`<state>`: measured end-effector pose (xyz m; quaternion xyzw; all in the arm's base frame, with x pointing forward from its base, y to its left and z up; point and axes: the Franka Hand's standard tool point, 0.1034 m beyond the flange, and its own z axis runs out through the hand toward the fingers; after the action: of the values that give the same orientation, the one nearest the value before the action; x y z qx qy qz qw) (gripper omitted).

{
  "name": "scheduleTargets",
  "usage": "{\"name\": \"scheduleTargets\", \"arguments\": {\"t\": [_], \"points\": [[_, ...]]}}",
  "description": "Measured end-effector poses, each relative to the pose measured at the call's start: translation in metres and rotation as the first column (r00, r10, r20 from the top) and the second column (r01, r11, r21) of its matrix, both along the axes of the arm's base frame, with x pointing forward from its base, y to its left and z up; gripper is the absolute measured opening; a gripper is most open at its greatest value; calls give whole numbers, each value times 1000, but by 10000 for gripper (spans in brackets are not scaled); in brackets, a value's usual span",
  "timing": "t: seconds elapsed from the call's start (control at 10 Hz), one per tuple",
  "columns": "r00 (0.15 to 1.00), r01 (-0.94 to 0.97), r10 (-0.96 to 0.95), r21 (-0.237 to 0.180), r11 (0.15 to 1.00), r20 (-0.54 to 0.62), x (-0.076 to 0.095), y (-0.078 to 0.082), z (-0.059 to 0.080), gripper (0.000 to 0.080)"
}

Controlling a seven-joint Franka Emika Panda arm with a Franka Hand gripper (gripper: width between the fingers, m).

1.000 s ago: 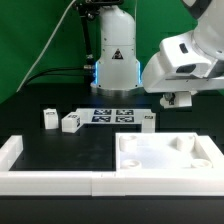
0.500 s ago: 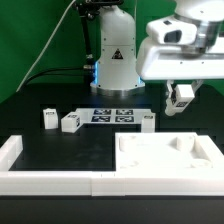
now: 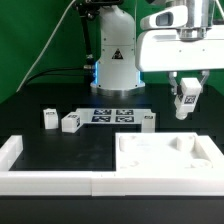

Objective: Assemble one leg

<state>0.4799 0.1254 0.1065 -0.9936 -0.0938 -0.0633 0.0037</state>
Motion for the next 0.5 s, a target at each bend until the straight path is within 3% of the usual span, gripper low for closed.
{"name": "scheduleTargets", "arguments": {"t": [0.3,0.4,0.5], "points": [[1000,-4,4,2,1000,1,-1,0,-3,291],[1000,-23,22,10,1000,18,-3,-1,-11,291],[998,-64,64,1,998,2,8,-8,-11,291]]}}
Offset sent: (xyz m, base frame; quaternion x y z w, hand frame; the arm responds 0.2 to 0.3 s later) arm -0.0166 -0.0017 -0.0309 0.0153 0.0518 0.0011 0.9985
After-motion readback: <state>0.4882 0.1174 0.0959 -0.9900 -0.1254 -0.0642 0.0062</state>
